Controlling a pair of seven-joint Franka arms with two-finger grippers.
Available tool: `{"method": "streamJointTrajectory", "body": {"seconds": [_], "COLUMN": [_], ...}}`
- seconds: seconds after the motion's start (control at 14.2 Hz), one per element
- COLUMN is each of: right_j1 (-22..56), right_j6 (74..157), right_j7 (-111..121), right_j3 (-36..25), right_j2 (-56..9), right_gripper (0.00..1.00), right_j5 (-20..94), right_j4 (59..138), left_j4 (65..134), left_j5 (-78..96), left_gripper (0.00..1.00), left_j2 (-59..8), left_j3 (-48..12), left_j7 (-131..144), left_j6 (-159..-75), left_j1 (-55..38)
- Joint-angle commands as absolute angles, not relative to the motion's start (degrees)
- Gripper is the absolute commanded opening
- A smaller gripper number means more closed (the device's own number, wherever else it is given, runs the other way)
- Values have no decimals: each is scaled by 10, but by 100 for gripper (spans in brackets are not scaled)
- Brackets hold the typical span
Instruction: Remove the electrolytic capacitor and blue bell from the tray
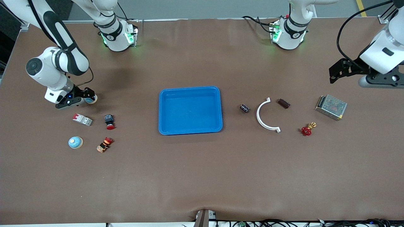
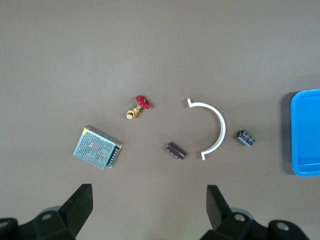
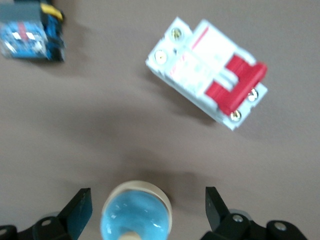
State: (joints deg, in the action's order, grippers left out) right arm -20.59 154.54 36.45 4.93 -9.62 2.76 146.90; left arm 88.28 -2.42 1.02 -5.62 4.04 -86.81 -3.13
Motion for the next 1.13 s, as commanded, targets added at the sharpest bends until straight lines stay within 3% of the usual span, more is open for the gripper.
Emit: {"method": "streamJointTrajectory", "body": {"seconds": [0.0,0.35,0.7,1.06], "right_j1": [-214,-188,-163,-128], "right_j6": [1446,1352,1330,1242], "right_j7": [362,333,244,100], "right_j3": [67,65,66,65], "right_j2": [-94,-97,-100,-92], "right_gripper": [100,100,100,100], "right_j5": [58,79,79,76], "right_j4": [1400,1297,1237,1172], "left_j4": [934,929,927,927], "left_j5": [-10,-2,11,11], "left_gripper": [100,100,100,100], "left_j2": [63,64,58,60], "left_j3": [-47,-43,-43,-42], "left_j7": [36,33,39,52], "left_j6": [-871,-869,-883,-882], "left_j1": [-39,-34,-33,-31]}}
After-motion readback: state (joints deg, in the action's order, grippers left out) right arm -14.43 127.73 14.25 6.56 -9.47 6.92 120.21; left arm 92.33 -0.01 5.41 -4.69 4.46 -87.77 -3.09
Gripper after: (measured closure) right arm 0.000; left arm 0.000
